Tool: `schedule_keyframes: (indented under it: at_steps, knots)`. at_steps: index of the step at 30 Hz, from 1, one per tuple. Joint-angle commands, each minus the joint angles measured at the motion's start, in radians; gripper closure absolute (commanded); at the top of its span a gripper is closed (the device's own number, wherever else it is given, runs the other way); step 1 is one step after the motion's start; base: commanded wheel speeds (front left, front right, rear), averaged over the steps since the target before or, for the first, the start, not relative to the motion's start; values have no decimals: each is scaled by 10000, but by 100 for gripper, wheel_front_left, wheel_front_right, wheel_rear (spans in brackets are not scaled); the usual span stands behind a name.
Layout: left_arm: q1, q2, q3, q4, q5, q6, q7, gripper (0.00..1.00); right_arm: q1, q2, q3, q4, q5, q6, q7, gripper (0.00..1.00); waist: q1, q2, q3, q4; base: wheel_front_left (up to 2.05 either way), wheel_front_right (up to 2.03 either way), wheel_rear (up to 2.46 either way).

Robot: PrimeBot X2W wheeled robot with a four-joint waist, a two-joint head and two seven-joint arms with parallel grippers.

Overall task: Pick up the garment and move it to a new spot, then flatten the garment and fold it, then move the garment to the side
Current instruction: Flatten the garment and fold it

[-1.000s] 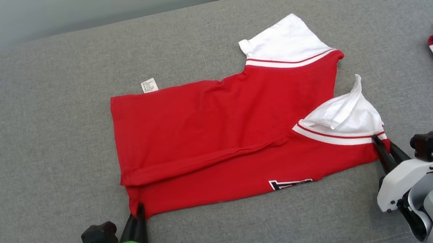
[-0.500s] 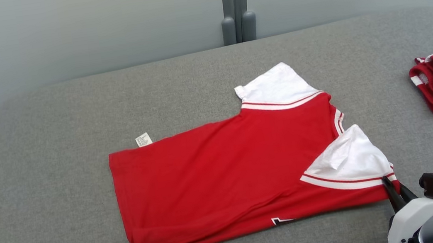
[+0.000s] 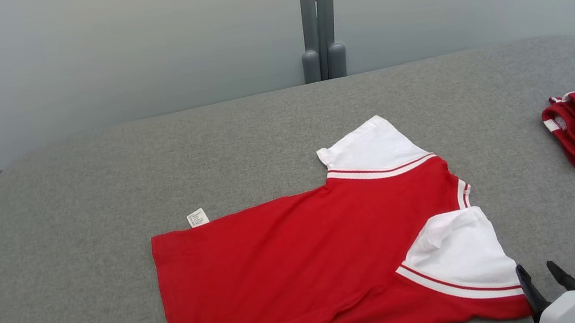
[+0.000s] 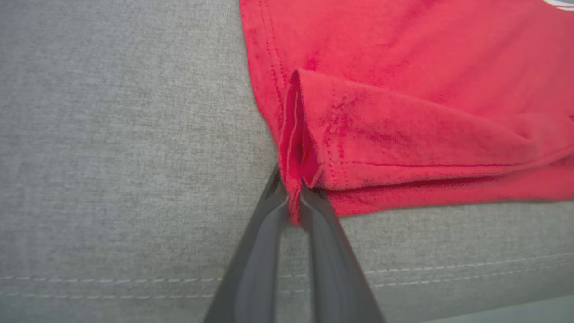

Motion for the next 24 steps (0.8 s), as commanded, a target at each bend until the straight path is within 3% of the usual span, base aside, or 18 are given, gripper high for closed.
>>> schedule_keyframes:
  at_steps: [1,15,24]
  knots:
    - [-2,127,42,-57,70,31,22,0,-145,-58,-102,-80,-89,-19,0,0,0,-1,105,38,0,0,0]
    - [-12,99,18,-1349,382,-8,12,0,-294,285,-869,-1038,-881,-19,0,0,0,-1,282,174,0,0,0]
    - [-617,96,343,-1725,205,-36,14,0,-631,517,-791,-1300,-985,-19,0,0,0,-1,370,-33,0,0,0]
